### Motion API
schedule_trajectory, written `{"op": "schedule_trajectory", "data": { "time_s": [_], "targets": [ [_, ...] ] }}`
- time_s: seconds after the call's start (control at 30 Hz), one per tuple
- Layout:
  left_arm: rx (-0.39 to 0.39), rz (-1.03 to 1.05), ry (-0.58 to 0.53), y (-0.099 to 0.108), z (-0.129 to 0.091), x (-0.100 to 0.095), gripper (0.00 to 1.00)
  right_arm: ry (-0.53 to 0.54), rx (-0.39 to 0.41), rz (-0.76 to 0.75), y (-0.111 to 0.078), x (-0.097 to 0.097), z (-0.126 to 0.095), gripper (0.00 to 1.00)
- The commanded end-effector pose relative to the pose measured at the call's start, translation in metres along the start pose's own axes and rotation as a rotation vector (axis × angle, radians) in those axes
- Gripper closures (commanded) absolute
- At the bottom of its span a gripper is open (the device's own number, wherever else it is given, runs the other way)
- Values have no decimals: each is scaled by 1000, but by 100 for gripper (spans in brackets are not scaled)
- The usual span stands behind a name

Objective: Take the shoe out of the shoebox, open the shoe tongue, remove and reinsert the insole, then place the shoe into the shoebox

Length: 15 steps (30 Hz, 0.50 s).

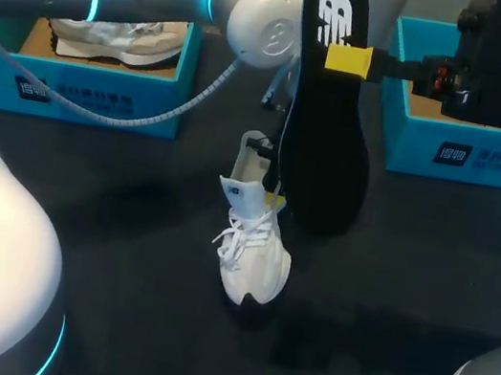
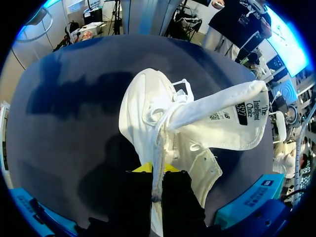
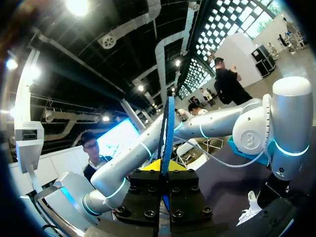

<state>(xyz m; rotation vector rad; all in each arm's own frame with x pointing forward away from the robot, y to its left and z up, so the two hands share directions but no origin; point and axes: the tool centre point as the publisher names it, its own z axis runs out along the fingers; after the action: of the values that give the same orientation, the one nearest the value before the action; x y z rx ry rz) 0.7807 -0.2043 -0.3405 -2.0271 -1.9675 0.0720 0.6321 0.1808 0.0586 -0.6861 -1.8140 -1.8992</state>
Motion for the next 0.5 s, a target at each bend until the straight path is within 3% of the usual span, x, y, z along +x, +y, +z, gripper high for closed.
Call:
{"op": "schedule_trajectory", "data": {
  "time_s": [0.03, 0.5],
  "targets": [
    [-17, 4, -12, -9, -2, 8, 100, -4, 3, 3, 2, -1, 4, 100],
    [50, 2, 9, -10, 19, -5, 100, -4, 3, 3, 2, -1, 4, 100]
  ]
}}
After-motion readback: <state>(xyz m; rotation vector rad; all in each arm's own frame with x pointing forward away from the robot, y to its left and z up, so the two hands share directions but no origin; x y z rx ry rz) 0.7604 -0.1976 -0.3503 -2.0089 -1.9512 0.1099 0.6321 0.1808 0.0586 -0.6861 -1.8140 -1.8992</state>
